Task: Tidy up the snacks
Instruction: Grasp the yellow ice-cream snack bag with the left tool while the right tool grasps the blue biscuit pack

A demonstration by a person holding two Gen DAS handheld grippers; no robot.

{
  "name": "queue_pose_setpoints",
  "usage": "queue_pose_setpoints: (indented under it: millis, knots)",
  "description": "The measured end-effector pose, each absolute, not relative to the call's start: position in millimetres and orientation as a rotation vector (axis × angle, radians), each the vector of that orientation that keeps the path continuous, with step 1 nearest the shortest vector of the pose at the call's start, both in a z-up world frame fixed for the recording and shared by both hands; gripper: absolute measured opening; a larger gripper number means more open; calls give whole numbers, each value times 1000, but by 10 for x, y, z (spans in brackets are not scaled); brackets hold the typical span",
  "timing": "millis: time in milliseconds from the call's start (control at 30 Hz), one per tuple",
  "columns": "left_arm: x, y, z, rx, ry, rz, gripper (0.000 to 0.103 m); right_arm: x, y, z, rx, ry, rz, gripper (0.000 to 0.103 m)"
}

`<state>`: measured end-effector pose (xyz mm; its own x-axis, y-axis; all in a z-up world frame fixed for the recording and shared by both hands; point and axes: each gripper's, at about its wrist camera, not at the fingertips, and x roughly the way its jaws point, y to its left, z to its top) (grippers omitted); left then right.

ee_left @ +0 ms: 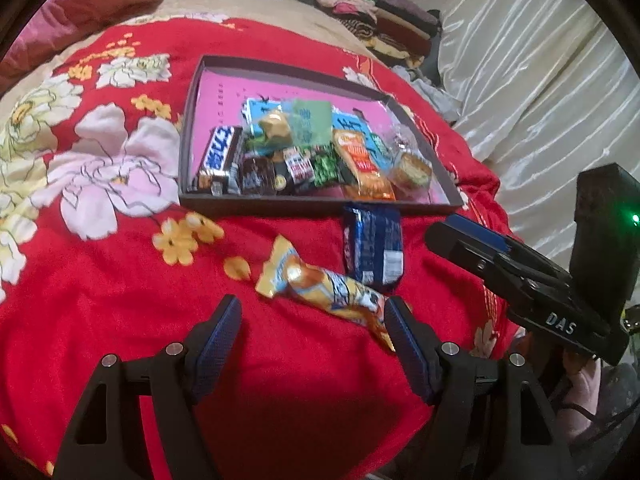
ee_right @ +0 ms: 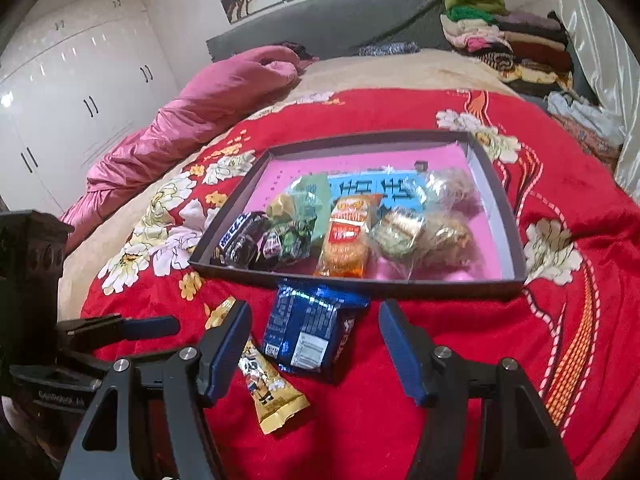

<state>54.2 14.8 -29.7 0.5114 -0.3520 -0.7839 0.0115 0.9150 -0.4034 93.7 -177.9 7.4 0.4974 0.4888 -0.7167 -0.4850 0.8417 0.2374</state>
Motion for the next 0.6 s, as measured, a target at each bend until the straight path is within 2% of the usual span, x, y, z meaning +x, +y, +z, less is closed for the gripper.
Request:
queue_pose_setpoints:
  millis: [600]
  knots:
    - [515,-93,-551,-411,1106,-233,75,1214,-1532,-381,100,1077,570,66]
